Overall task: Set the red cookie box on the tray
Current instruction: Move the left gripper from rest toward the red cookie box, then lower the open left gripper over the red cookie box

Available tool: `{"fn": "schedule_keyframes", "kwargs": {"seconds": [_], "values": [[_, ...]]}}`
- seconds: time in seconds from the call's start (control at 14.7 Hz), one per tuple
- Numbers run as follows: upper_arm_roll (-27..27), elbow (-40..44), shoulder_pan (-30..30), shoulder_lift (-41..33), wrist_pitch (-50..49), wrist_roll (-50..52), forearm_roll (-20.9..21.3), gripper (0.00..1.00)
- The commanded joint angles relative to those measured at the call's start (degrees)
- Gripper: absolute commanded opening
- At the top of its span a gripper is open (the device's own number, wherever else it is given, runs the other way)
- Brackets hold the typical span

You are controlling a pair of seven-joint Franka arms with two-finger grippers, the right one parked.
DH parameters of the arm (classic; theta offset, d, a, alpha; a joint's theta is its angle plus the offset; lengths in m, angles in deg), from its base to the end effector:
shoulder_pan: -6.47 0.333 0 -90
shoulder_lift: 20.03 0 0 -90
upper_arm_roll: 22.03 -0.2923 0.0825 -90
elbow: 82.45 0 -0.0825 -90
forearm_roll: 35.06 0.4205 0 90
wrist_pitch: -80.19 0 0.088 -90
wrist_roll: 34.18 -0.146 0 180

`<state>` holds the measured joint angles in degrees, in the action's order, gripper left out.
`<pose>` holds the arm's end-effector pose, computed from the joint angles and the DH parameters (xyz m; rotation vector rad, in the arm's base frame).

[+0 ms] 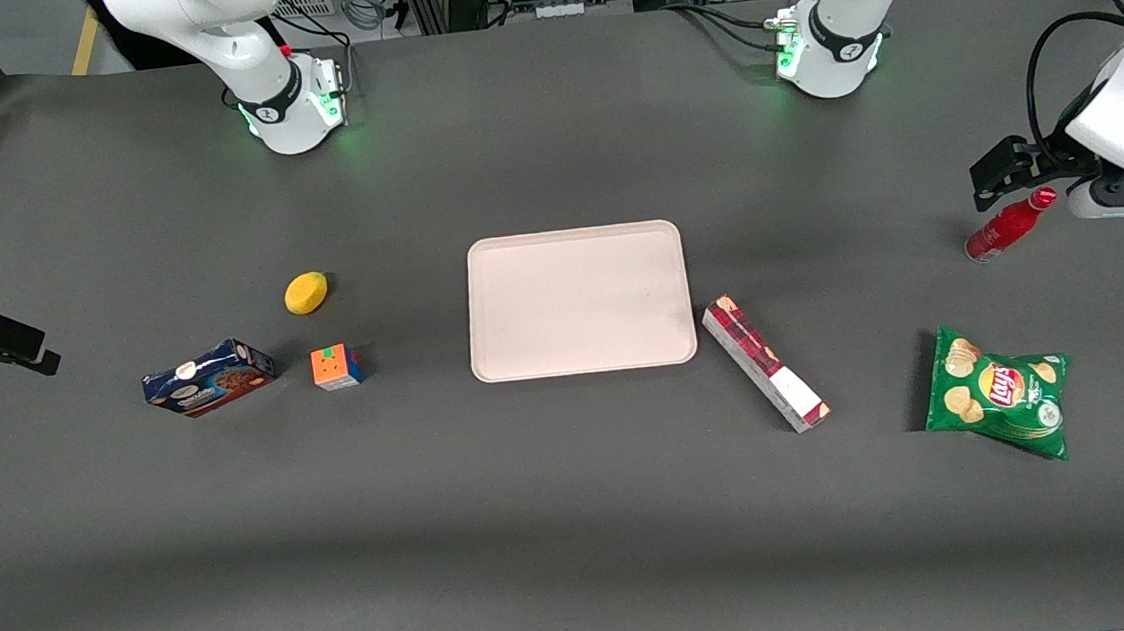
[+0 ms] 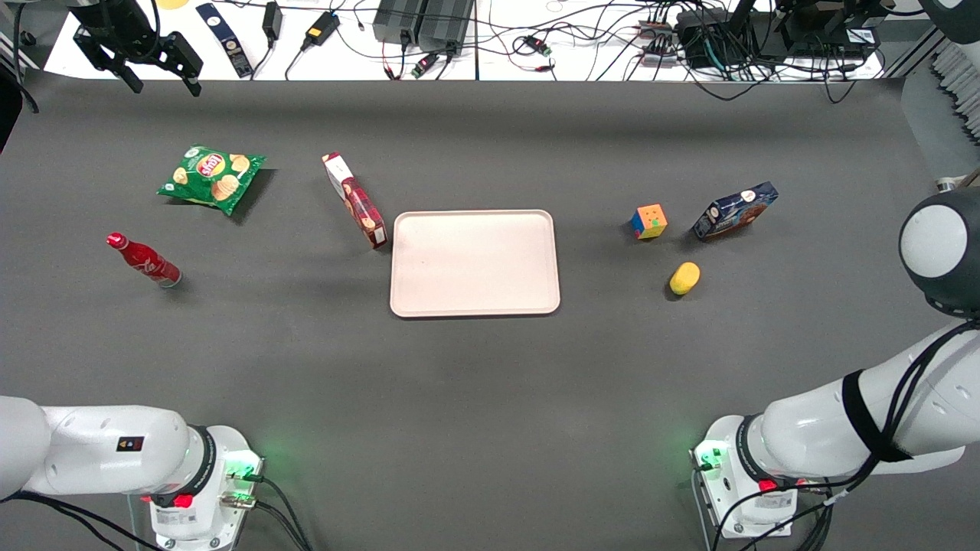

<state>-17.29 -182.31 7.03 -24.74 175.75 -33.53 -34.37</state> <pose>0.5720 -0.0413 0.5300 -3.1216 0.0976 -0.0120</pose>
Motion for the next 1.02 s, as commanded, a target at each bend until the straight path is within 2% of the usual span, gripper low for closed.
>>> {"fn": "schedule_keyframes", "kwargs": {"seconds": [0.0,0.2,0.95], "values": [[0.53,1.95,-0.12,0.67,-1.96,0.49,-0.25,1.0],[1.58,1.78,-0.48,0.84,-1.87,3.11,-2.09,1.0],[14.94,1.25,-0.74,7.51,2.94,42.29,-2.35,1.0]]}}
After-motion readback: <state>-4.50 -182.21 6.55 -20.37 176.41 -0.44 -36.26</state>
